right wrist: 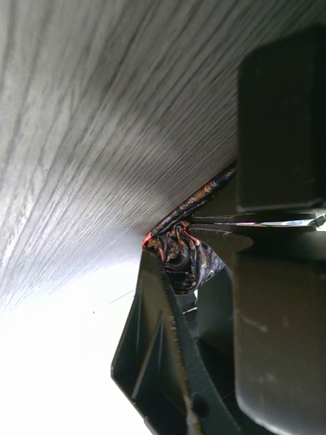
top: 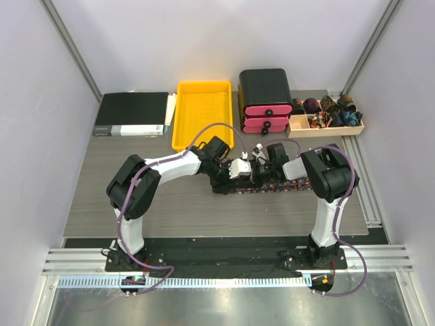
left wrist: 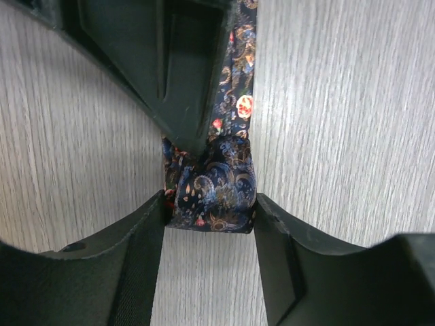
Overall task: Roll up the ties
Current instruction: Roll the tie at the center of the board.
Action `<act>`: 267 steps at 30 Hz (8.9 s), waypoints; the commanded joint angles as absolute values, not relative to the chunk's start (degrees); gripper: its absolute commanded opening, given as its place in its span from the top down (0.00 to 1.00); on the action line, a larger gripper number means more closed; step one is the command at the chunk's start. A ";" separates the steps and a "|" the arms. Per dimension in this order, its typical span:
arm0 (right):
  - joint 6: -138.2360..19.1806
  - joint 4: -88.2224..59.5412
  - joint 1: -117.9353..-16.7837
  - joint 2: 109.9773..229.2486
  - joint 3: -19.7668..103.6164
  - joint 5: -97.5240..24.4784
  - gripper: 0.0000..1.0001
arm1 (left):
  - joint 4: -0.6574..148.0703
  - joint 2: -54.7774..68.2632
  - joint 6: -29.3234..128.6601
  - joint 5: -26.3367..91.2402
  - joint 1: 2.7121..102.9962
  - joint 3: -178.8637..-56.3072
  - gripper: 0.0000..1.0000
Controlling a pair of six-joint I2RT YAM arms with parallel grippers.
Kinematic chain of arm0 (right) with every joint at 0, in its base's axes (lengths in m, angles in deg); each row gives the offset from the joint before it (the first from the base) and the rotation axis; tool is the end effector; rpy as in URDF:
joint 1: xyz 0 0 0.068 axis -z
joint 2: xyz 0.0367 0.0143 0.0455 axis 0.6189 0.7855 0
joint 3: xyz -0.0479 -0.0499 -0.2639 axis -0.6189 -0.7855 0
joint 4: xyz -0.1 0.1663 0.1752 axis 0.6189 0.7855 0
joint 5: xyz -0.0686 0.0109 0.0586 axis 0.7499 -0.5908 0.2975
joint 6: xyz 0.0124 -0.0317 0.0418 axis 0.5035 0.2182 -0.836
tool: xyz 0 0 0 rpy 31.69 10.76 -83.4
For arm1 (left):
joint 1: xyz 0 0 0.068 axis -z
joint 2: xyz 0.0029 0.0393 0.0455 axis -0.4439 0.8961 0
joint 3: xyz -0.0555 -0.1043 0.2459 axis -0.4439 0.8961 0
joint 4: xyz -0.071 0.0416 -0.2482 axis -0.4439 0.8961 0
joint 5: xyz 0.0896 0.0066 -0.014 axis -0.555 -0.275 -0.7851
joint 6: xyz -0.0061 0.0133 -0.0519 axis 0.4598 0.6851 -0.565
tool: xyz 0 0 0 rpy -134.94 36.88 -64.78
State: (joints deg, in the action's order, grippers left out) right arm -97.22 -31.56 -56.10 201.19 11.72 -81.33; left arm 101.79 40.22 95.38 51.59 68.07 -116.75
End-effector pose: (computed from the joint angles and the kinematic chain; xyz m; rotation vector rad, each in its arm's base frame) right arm 0.3079 0.1288 0.0805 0.1517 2.6181 1.5670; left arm 0.2754 -0.2674 0.1670 1.7381 1.9852 -0.6817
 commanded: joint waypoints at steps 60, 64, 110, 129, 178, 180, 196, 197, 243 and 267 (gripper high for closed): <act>-83.39 -9.14 -54.76 205.07 16.21 -73.35 0.99 | 89.79 36.36 90.51 57.15 65.11 -110.10 0.34; -82.60 -8.52 -54.58 205.60 16.48 -73.35 0.99 | 89.00 37.95 92.01 58.99 65.29 -110.46 0.33; -88.22 -12.68 -54.67 198.84 17.09 -80.83 0.86 | 105.43 50.43 88.93 45.91 74.52 -120.74 0.74; -77.94 4.57 -47.11 195.41 24.12 -83.90 0.74 | 112.01 53.33 89.46 44.14 74.61 -123.99 0.79; -87.26 -18.02 -53.97 200.59 14.28 -79.69 0.99 | 116.77 51.94 93.15 44.22 71.62 -128.21 0.57; -86.47 -17.31 -53.44 201.03 14.10 -79.51 0.99 | 115.11 50.09 92.63 46.15 70.30 -126.46 0.53; -81.10 -10.81 -51.50 204.46 16.12 -75.73 0.99 | 95.52 35.84 89.55 55.13 66.61 -111.96 0.31; -81.01 -10.54 -51.50 204.72 16.21 -75.73 0.99 | 94.28 35.75 88.85 55.48 66.61 -111.60 0.29; -74.60 2.02 -46.50 196.90 20.78 -83.46 0.53 | 114.21 48.66 95.09 40.72 71.79 -124.86 0.92; -94.20 -25.66 -53.70 198.30 14.81 -83.29 0.65 | 117.47 51.83 92.54 40.01 72.50 -128.12 0.87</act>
